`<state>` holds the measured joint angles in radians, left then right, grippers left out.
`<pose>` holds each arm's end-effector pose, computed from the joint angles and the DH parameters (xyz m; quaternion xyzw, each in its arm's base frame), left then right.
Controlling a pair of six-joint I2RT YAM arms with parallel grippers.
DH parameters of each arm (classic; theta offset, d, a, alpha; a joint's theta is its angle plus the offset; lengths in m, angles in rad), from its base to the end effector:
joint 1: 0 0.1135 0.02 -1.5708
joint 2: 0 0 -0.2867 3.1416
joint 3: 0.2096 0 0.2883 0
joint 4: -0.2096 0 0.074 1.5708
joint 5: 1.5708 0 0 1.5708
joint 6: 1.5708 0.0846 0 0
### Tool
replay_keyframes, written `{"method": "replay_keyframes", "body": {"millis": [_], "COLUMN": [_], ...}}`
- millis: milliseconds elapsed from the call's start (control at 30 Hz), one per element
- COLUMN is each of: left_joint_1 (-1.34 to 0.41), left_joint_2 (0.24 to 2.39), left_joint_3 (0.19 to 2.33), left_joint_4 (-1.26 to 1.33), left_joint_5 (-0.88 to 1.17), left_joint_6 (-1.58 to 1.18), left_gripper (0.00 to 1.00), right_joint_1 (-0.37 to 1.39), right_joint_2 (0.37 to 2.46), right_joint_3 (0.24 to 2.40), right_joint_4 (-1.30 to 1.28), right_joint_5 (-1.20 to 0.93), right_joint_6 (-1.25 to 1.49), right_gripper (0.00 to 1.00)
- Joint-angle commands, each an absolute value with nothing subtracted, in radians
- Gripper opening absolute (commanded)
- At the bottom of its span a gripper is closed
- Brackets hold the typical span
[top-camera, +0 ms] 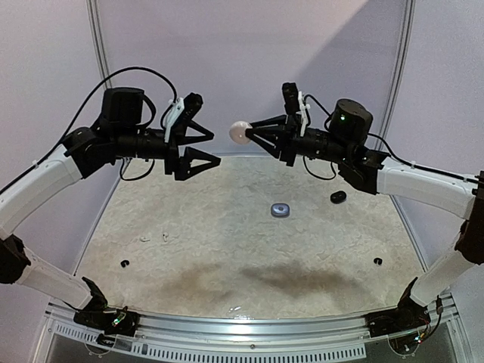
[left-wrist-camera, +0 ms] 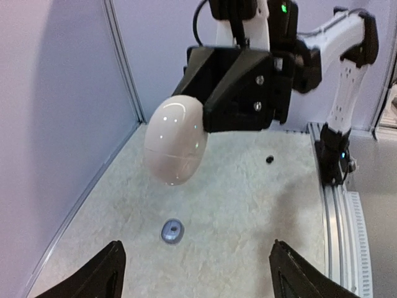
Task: Insert the wireless bluetooth earbuds into the charging case
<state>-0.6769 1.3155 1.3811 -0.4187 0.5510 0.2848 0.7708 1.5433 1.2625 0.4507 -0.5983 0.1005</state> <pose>0.2545 -0.2614 0.4187 0.5031 0.6279 -0.3261 0.4963 0.2835 0.3418 0.4039 -0.4154 0.5076 0.4805 0.5822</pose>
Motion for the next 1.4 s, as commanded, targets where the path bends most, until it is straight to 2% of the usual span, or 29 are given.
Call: {"method": "replay_keyframes", "body": {"millis": [0, 100, 200, 300, 467, 667, 867, 967, 1067, 1100, 1200, 1233, 1300, 1367], "left_joint_1": [-0.67, -0.672, -0.683, -0.687, -0.694, -0.699, -0.706, -0.706, -0.706, -0.705, -0.701, -0.7, -0.697, -0.696], "left_joint_2": [1.323, 1.354, 1.391, 1.43, 1.463, 1.474, 1.451, 1.445, 1.435, 1.431, 1.409, 1.401, 1.383, 1.376], "left_joint_3": [1.341, 1.337, 1.335, 1.352, 1.382, 1.391, 1.381, 1.379, 1.378, 1.378, 1.388, 1.395, 1.408, 1.433], "left_joint_4": [-0.067, 0.086, 0.236, 0.305, 0.347, 0.357, 0.365, 0.359, 0.342, 0.325, 0.134, 0.047, -0.15, -0.341], "left_joint_5": [0.619, 0.658, 0.675, 0.692, 0.698, 0.728, 0.8, 0.805, 0.807, 0.806, 0.759, 0.726, 0.656, 0.602], "left_joint_6": [0.022, -0.122, -0.256, -0.328, -0.346, -0.362, -0.293, -0.285, -0.271, -0.256, -0.144, -0.087, 0.058, 0.221], "left_gripper": [0.78, 0.69, 0.54, 0.52, 0.49, 0.29, 0.14, 0.01, 0.0, 0.0, 0.0, 0.0, 0.0, 0.0], "right_joint_1": [0.773, 0.789, 0.799, 0.803, 0.814, 0.815, 0.816, 0.815, 0.816, 0.815, 0.812, 0.808, 0.798, 0.789], "right_joint_2": [1.57, 1.612, 1.646, 1.673, 1.683, 1.69, 1.693, 1.694, 1.693, 1.691, 1.677, 1.668, 1.631, 1.564], "right_joint_3": [1.218, 1.234, 1.252, 1.272, 1.276, 1.285, 1.309, 1.322, 1.323, 1.321, 1.306, 1.294, 1.264, 1.248], "right_joint_4": [0.97, 1.051, 1.114, 1.134, 1.127, 1.099, 1.012, 0.976, 0.949, 0.938, 0.887, 0.86, 0.797, 0.647], "right_joint_5": [-0.517, -0.506, -0.499, -0.505, -0.511, -0.517, -0.573, -0.594, -0.6, -0.598, -0.585, -0.581, -0.575, -0.572], "right_joint_6": [0.341, 0.363, 0.363, 0.384, 0.382, 0.377, 0.344, 0.335, 0.326, 0.323, 0.315, 0.309, 0.28, 0.226], "right_gripper": [0.0, 0.0, 0.0, 0.0, 0.0, 0.0, 0.0, 0.0, 0.0, 0.03, 0.48, 0.58, 0.71, 0.78]}}
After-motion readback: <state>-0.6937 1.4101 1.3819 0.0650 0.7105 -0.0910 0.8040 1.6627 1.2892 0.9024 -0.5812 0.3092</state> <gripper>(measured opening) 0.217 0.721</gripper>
